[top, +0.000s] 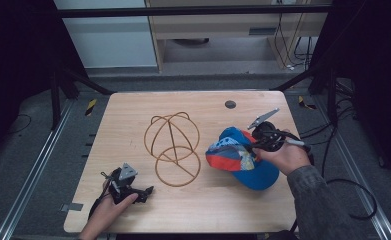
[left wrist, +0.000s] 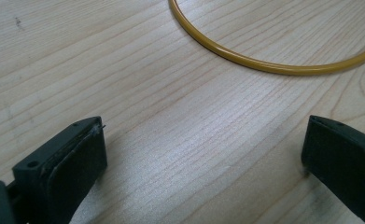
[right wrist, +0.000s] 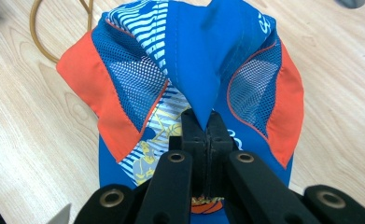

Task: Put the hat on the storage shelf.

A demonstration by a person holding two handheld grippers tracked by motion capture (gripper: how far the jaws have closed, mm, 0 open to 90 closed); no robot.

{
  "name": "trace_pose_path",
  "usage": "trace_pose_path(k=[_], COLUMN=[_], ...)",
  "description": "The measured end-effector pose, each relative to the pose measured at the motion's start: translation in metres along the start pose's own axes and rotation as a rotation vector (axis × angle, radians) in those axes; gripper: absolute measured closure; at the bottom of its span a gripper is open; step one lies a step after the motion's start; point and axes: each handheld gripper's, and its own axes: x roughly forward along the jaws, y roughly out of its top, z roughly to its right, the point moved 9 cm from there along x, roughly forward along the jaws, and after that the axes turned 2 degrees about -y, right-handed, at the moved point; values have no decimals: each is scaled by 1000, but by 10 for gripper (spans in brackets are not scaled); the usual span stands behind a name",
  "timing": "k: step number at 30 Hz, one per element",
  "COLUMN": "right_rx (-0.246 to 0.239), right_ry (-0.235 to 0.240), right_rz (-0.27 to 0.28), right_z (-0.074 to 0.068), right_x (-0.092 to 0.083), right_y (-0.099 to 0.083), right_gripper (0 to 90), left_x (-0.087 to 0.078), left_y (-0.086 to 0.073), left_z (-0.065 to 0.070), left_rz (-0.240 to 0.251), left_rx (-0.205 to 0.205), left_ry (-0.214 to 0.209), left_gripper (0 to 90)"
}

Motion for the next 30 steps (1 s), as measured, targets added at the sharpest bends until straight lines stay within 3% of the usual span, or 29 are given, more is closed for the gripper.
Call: trace_pose_path(k=[16, 30], right_rx=[12, 22], right_ry=[-13, -52], right_rz=[66, 113], right_z=[12, 19], right_x=[-35, -61], right_y=[-3, -1], right_gripper=[898, 898], left_x=[1, 1], left_y=[1, 1], left_z=[1, 1], left_rz=[0, -2], left_rx=[2, 4], left_ry=[-3, -2], left_gripper=[0, 0])
